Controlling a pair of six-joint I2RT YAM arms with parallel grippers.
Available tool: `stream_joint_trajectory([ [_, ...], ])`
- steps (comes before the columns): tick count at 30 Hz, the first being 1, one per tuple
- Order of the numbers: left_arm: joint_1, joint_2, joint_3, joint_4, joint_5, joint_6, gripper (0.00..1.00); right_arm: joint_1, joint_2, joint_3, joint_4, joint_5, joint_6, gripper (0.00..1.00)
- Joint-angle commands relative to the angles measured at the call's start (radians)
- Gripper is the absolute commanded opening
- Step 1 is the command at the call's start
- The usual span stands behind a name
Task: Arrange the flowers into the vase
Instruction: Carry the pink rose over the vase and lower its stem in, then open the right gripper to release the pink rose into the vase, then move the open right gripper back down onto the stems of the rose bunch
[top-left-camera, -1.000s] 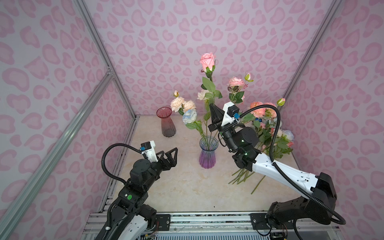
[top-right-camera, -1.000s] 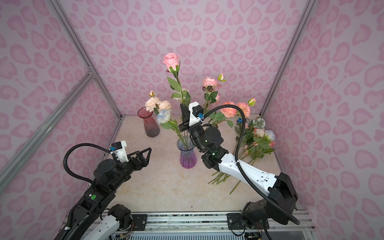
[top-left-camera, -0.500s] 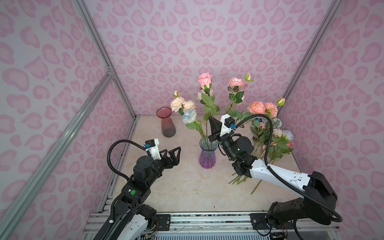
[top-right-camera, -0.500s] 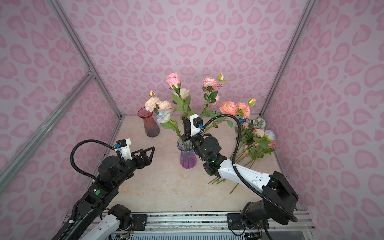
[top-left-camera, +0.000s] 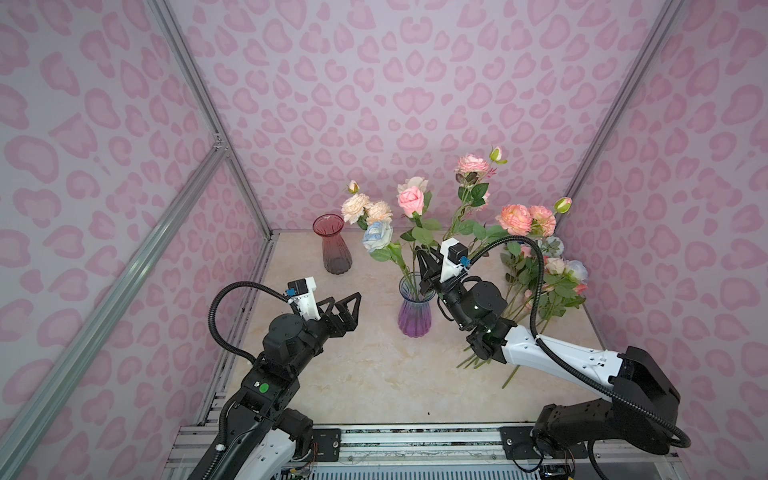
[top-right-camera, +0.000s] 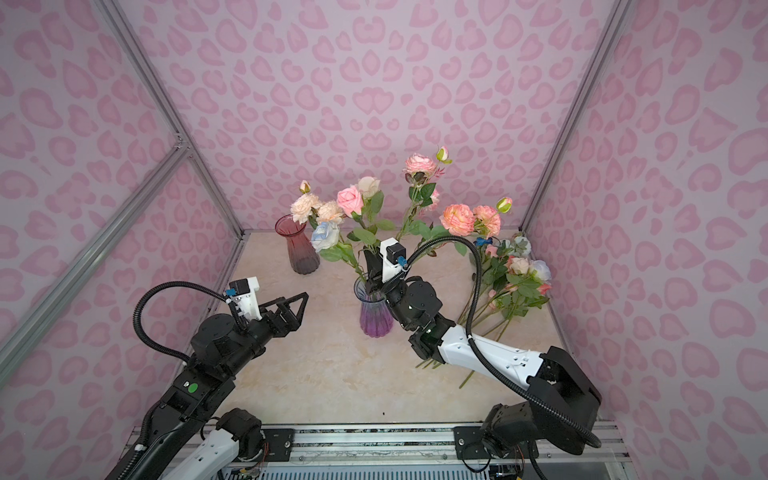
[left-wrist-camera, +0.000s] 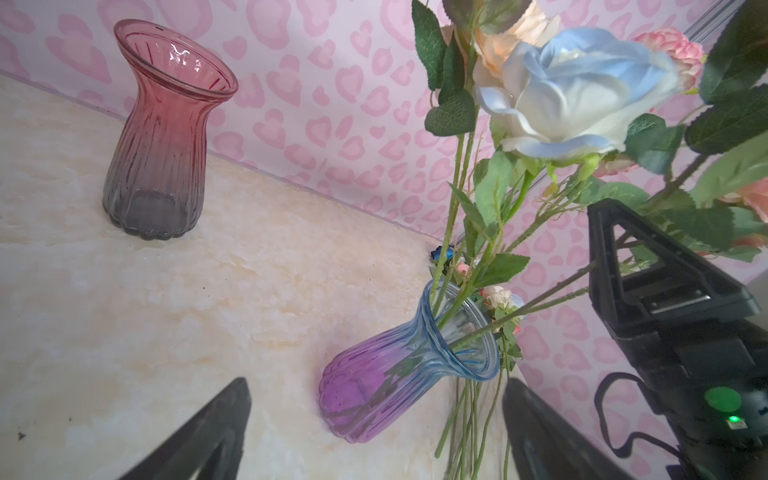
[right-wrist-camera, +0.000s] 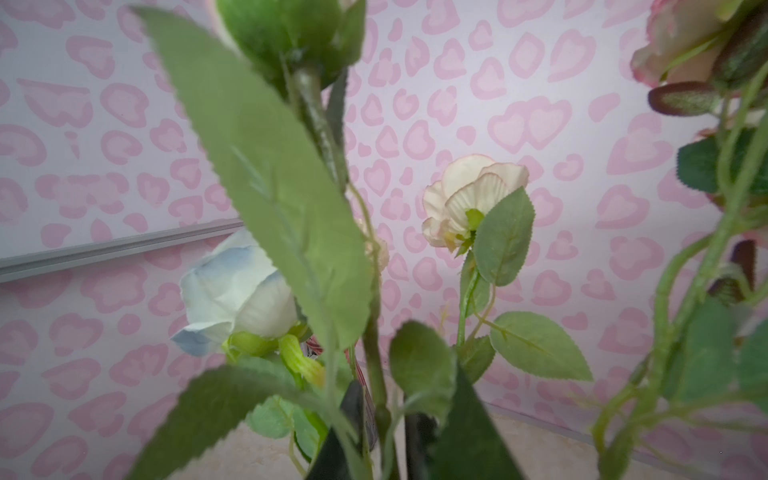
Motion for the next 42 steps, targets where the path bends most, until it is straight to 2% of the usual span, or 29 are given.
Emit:
stream_joint_trajectory([
  [1, 0.000, -0.011, -0.001, 0.025, 0.006, -0.014, 0.96, 0.016, -0.007, 0.019, -0.100, -0.015, 0.021, 0.33],
  [3, 0.000, -0.020, -0.006, 0.022, 0.000, -0.018, 0.96, 0.049, -0.025, 0.042, -0.185, 0.040, 0.014, 0.35],
  [6, 0.000, -0.026, -0.015, 0.028, -0.001, -0.025, 0.96, 0.058, -0.060, 0.008, -0.162, 0.103, 0.035, 0.41],
  [11, 0.000, -0.013, -0.007, 0.027, 0.008, -0.026, 0.96, 0.062, -0.151, -0.020, -0.247, 0.097, 0.053, 0.54],
  [15, 0.000, 0.003, -0.008, 0.046, 0.006, -0.029, 0.96, 0.073, -0.184, 0.005, -0.373, 0.129, 0.048, 0.57],
  [19, 0.000, 0.020, 0.001, 0.056, 0.018, -0.031, 0.96, 0.092, -0.233, -0.015, -0.458, 0.131, 0.058, 0.58],
  [27, 0.000, 0.025, 0.000, 0.063, 0.018, -0.021, 0.96, 0.127, -0.455, -0.062, -0.629, 0.180, 0.067, 0.54],
  [34, 0.000, 0.022, -0.016, 0.078, 0.012, -0.016, 0.96, 0.137, -0.644, -0.076, -0.848, 0.320, 0.092, 0.48],
  [36, 0.000, 0.029, -0.021, 0.089, 0.012, -0.013, 0.96, 0.126, -0.662, -0.080, -0.837, 0.327, 0.105, 0.49],
  [40, 0.000, 0.066, -0.005, 0.104, 0.024, -0.008, 0.96, 0.115, -0.609, -0.013, -0.841, 0.317, 0.085, 0.48],
  [42, -0.001, 0.082, 0.012, 0.098, 0.036, -0.004, 0.96, 0.107, -0.609, 0.003, -0.862, 0.377, 0.108, 0.48],
])
